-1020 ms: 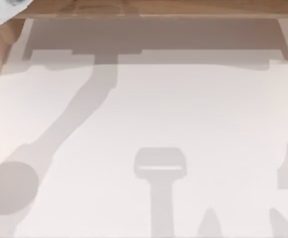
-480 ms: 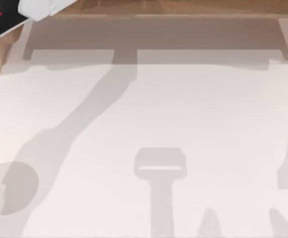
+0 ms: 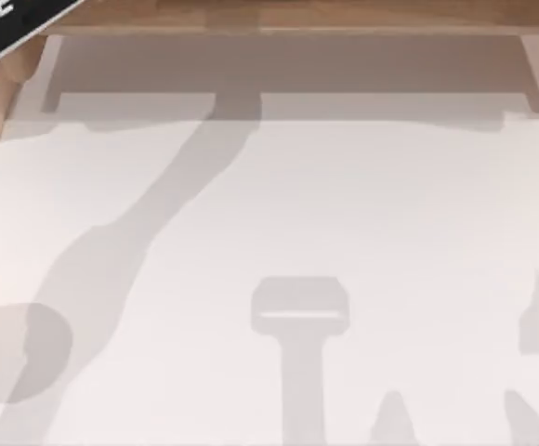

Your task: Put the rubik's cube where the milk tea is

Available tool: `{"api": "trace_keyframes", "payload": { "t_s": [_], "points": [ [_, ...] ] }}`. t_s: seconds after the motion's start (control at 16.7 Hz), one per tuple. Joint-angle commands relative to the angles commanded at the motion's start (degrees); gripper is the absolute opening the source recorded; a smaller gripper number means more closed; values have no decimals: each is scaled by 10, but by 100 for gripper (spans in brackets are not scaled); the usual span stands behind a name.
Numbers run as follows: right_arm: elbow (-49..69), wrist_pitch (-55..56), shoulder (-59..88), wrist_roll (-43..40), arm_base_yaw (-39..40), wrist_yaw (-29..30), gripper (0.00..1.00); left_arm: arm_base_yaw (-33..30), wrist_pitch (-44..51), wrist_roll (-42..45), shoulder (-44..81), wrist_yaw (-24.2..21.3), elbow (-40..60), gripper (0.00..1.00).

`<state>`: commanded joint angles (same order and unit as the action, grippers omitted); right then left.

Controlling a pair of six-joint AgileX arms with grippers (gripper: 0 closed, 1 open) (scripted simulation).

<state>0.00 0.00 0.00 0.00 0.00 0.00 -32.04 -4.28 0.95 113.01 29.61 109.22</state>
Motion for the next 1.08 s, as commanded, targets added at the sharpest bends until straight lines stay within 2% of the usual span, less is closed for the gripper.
{"api": "trace_keyframes", "payload": {
  "t_s": [0.24,0.48,1.08],
  "points": [
    [0,0,0,0,0,0,100,16,21,0,49,-16,70,100],
    [0,0,0,0,0,0,100,17,22,0,52,-17,74,100],
    [0,0,0,0,0,0,100,17,22,0,52,-17,74,25]
  ]
}}
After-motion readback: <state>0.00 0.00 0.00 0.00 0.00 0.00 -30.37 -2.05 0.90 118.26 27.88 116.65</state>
